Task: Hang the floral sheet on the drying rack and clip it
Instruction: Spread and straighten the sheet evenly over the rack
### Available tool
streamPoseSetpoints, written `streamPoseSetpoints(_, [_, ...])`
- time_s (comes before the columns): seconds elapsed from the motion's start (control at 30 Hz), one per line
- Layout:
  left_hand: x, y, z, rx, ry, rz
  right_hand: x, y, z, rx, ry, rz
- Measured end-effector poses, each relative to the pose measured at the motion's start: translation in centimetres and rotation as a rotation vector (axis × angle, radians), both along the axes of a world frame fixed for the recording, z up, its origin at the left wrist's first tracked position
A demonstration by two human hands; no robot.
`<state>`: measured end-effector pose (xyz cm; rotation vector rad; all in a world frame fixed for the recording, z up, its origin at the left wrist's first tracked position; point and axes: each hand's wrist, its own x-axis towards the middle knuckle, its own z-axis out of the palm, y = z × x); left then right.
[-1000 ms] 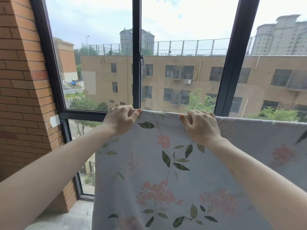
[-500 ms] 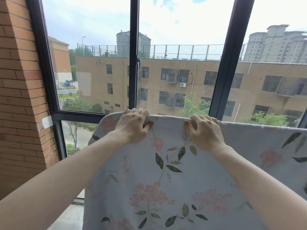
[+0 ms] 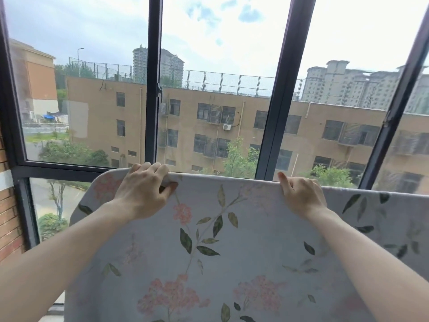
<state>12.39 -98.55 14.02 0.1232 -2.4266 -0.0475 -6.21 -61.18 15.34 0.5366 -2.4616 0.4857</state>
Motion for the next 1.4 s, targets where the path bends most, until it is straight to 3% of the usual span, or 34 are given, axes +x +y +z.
streamPoseSetpoints(0.13, [-0.5,0.7,0.2,0.016,-0.024,0.068,0.3,0.0,1.3,0.035,-0.106,-0.005])
streamPoseSetpoints(0.27, [-1.0,3.1,1.2,0.037,-0.117,0.135,1.4,-0.7,0.8,0.033,-0.083,0.031])
streamPoseSetpoints(0.57, [-4.6,16.2,3.7,-0.074,-0.318,-0.118,4.1,3.6,-0.6,0.054,-0.064,0.254])
streamPoseSetpoints(0.7, [-7.0,22.1,4.5,-0.108,-0.382,-0.147,5.4,10.9,-0.9,0.026,-0.095,0.241])
streamPoseSetpoints(1.07, [-14.8,48.5,4.8,-0.096,-0.283,-0.428,4.3,40.6,-1.5,-0.056,-0.268,-0.046])
streamPoseSetpoints(1.4, [-21.2,64.5,5.9,-0.189,-0.303,-0.545,2.3,54.4,-3.2,-0.200,-0.268,-0.156])
